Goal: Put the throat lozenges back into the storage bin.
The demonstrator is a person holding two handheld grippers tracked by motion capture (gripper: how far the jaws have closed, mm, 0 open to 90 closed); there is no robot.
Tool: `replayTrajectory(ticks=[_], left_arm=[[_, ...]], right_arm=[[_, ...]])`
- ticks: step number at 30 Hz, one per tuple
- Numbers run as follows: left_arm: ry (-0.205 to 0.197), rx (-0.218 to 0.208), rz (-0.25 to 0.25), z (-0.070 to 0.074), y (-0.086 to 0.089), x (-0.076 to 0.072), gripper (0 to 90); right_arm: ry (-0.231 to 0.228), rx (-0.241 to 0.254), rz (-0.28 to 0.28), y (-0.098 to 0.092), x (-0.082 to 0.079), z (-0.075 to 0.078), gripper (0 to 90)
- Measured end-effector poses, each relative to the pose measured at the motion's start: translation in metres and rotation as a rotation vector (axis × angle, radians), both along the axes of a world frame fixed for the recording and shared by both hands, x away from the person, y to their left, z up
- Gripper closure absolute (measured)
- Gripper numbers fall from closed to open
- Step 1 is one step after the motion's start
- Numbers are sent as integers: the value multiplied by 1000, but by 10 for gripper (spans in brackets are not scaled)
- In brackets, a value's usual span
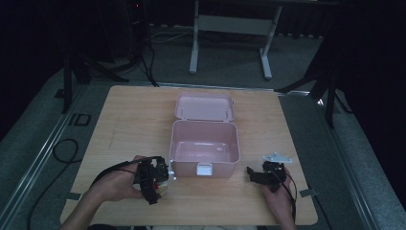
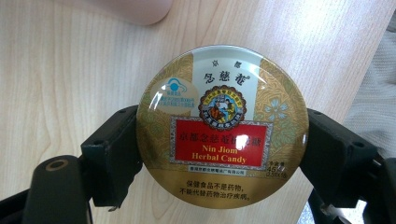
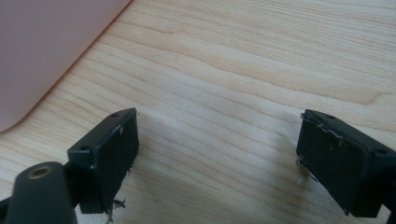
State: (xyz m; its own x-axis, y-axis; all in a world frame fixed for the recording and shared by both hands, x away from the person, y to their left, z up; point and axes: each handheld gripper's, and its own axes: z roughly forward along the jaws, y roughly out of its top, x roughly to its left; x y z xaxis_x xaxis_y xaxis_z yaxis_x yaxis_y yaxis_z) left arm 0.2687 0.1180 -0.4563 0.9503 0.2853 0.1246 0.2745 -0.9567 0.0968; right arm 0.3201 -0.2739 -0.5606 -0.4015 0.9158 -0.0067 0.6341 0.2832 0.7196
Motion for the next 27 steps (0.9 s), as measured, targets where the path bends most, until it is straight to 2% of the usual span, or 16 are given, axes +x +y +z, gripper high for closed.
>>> replayTrajectory(ticks=[13, 27], left_arm=[[-12, -20, 4, 17, 7, 1, 205], [-22, -10, -8, 35, 9, 6, 205]], right_arm=[[0, 0, 0, 0, 0, 0, 128], [0, 0, 0, 0, 0, 0, 128]])
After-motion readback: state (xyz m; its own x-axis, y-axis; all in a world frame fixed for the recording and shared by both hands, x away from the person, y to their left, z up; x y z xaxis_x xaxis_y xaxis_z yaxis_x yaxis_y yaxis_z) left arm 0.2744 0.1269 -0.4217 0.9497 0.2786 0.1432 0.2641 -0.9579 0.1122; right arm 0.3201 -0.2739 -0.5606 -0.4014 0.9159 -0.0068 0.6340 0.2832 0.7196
